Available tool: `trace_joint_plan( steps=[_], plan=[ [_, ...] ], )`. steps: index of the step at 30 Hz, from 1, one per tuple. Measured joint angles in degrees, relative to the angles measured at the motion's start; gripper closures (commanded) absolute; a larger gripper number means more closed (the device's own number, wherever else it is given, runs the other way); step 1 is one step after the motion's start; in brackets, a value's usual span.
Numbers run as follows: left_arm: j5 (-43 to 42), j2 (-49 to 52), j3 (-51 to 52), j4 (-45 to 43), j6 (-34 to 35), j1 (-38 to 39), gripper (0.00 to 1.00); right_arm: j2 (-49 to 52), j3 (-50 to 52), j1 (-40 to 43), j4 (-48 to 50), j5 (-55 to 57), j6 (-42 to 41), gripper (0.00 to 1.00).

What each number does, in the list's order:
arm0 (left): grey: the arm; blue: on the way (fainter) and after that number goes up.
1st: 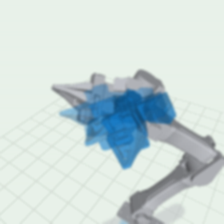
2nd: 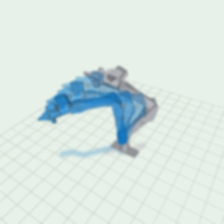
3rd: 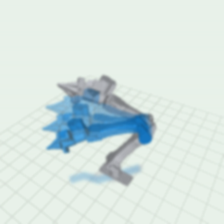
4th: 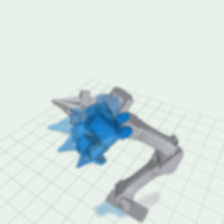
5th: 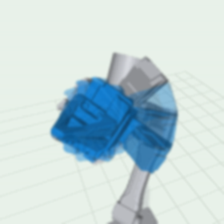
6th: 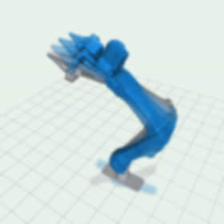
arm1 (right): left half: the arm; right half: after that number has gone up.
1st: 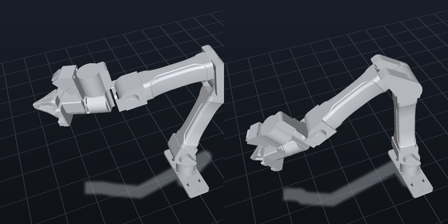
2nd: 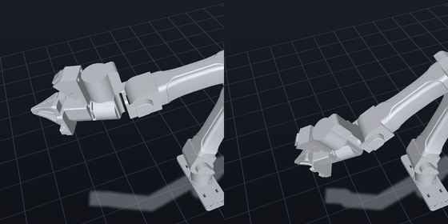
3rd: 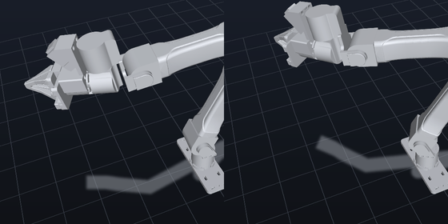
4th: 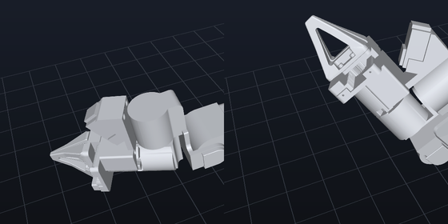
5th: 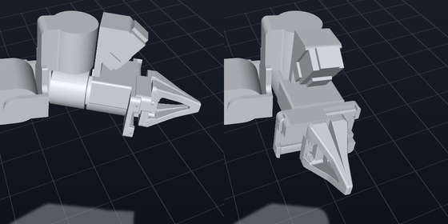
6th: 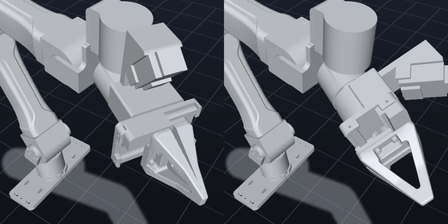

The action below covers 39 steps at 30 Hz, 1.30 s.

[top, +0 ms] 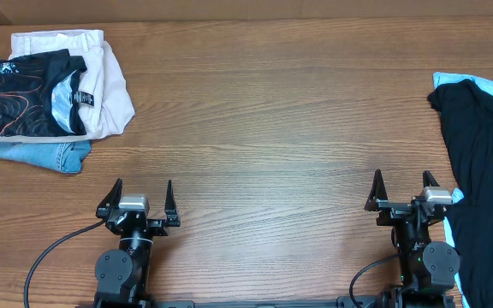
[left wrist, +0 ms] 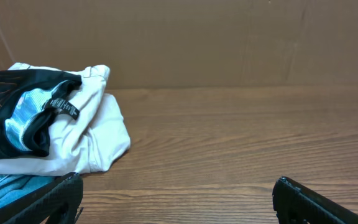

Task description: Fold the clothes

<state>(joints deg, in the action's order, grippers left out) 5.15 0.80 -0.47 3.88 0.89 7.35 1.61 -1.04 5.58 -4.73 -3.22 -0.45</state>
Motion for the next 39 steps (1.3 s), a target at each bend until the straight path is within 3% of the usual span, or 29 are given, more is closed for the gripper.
trace_joint_plan(
  steps=[10, 14, 22, 32, 39],
  plan=[
    [-0.02, 0.00, 0.00, 0.02, 0.04, 0.00, 0.00, 0.00, 0.00, 0.00, -0.24, 0.04, -2.54, 0.00],
    [-0.28, -0.02, -0.39, 1.42, 1.16, 0.00, 0.00, 0.48, -0.81, 0.00, -4.98, 0.46, -5.01, 0.00],
    [-0.42, 0.72, -6.32, 9.09, 5.73, 0.00, 0.00, 6.78, -17.18, 0.00, -19.10, 2.45, -7.48, 0.00],
    [-0.42, 17.70, -24.70, 16.00, 6.73, 0.00, 0.00, 29.33, -41.79, 0.00, -39.54, 3.78, -10.78, 0.00],
    [-1.36, 30.86, -35.39, 24.20, 6.73, 0.00, 0.00, 47.04, -49.00, 0.00, -44.61, 3.54, -12.22, 0.00]
  ],
)
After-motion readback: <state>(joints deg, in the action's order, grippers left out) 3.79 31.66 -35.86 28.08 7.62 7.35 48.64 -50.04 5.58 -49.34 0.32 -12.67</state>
